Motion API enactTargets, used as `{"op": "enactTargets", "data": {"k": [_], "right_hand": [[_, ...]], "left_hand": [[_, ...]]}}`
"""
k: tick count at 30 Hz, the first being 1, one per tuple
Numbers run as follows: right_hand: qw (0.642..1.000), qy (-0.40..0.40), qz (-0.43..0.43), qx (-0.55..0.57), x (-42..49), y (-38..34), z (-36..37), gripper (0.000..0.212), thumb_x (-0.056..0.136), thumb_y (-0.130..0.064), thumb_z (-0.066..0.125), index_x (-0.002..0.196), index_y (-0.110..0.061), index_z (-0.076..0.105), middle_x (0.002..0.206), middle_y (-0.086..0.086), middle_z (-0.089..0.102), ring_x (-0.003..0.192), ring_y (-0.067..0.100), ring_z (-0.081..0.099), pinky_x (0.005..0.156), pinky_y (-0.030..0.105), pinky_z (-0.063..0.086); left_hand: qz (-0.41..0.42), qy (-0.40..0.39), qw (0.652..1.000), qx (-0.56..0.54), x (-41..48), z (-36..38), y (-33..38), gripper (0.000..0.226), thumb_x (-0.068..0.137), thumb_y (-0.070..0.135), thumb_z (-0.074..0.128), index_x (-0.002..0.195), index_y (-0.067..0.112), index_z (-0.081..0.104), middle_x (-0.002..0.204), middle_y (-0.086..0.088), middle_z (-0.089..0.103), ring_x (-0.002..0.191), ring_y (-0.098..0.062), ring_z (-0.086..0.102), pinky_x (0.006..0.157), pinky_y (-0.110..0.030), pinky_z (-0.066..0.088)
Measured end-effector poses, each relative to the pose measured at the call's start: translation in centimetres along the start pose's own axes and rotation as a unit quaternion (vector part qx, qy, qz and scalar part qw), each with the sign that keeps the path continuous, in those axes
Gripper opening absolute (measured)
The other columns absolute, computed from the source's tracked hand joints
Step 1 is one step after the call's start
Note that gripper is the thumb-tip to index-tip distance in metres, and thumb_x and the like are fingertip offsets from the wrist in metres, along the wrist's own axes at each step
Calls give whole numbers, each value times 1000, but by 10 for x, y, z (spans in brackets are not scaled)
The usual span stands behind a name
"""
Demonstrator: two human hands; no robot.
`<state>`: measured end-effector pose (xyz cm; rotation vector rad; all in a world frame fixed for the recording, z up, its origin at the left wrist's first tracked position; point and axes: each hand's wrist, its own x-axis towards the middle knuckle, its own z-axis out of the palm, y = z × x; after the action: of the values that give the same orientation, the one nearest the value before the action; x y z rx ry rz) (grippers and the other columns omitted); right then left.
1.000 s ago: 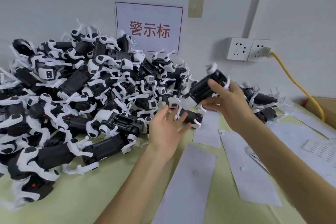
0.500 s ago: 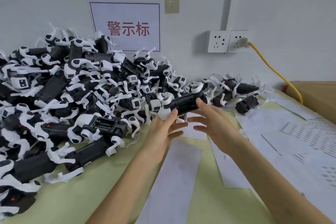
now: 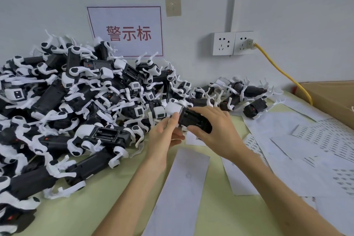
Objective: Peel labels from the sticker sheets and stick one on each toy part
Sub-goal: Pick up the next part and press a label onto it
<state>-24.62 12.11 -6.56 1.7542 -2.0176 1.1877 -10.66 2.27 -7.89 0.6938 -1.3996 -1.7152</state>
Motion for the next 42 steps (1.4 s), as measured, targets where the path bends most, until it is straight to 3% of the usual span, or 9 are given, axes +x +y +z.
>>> {"op": "enactTargets", "data": {"k": [3, 6, 9, 12, 16, 24, 28, 36, 42], "right_hand": [[967, 35, 105, 231, 3, -4, -5, 23, 95, -28, 69, 118, -29, 63, 97, -12, 66, 77, 11, 67, 68, 35, 60], [928, 84, 168, 321, 5, -4, -6, 15, 102, -29, 61, 117, -32, 63, 97, -19, 69, 87, 3, 66, 73, 16, 51], [890, 58, 199, 406, 7, -8, -7, 22, 105, -29, 53, 125, -34, 61, 111, -22, 69, 99, -8, 65, 78, 6, 47], [894, -18, 185, 408, 4, -14, -3, 32, 106, -23, 50, 136, -29, 58, 127, -12, 64, 110, -7, 62, 86, 8, 47], [901, -87, 166, 392, 0, -17, 2, 41, 105, -17, 52, 143, -32, 54, 136, -1, 57, 117, 7, 59, 91, 17, 48], [896, 11, 165, 413, 0, -21, -1, 18, 96, -20, 68, 115, -23, 67, 109, -4, 71, 98, 14, 66, 74, 25, 53], [886, 40, 199, 416, -1, -22, -3, 21, 87, -29, 75, 98, -17, 62, 90, -5, 69, 85, 18, 63, 62, 21, 49], [793, -26, 264, 548, 2, -16, -16, 24, 87, -23, 73, 72, -19, 55, 79, 4, 64, 73, 24, 62, 57, 32, 50], [777, -60, 279, 561, 4, -8, -18, 26, 92, -26, 67, 71, -19, 53, 78, 4, 64, 71, 20, 61, 58, 31, 48]], "left_hand": [[22, -5, 1000, -21, 2, -2, 3, 25, 97, 36, 67, 101, 11, 62, 75, -3, 70, 68, -18, 69, 66, -27, 54], [11, -56, 998, -3, 0, -4, 8, 27, 100, 33, 61, 82, 15, 70, 87, -10, 76, 72, -20, 69, 73, -30, 53], [-10, -140, 989, 37, -8, 2, 8, 33, 105, 36, 51, 109, 13, 75, 106, -7, 78, 79, -19, 67, 78, -31, 53], [-2, -128, 990, 63, -13, 10, 3, 35, 106, 37, 50, 120, 13, 71, 92, 6, 75, 67, -15, 52, 66, -26, 50], [11, -112, 991, 65, -12, 6, 0, 43, 107, 44, 46, 115, 7, 67, 88, -14, 54, 60, -14, 39, 57, -23, 36], [74, -157, 982, 70, -12, 13, -7, 36, 97, 48, 54, 123, 25, 64, 74, 15, 62, 55, -9, 51, 55, -24, 46], [125, -185, 967, 120, -14, 14, -7, 21, 99, 39, 52, 116, 37, 64, 89, 15, 69, 54, -13, 50, 56, -29, 48], [98, -195, 966, 138, -16, 13, -8, 34, 95, 35, 61, 113, 8, 66, 86, 6, 67, 68, -12, 58, 70, -35, 55], [91, -201, 969, 109, -17, 11, -6, 53, 94, 33, 64, 112, -16, 57, 90, -16, 63, 80, -16, 66, 75, -29, 58]]}}
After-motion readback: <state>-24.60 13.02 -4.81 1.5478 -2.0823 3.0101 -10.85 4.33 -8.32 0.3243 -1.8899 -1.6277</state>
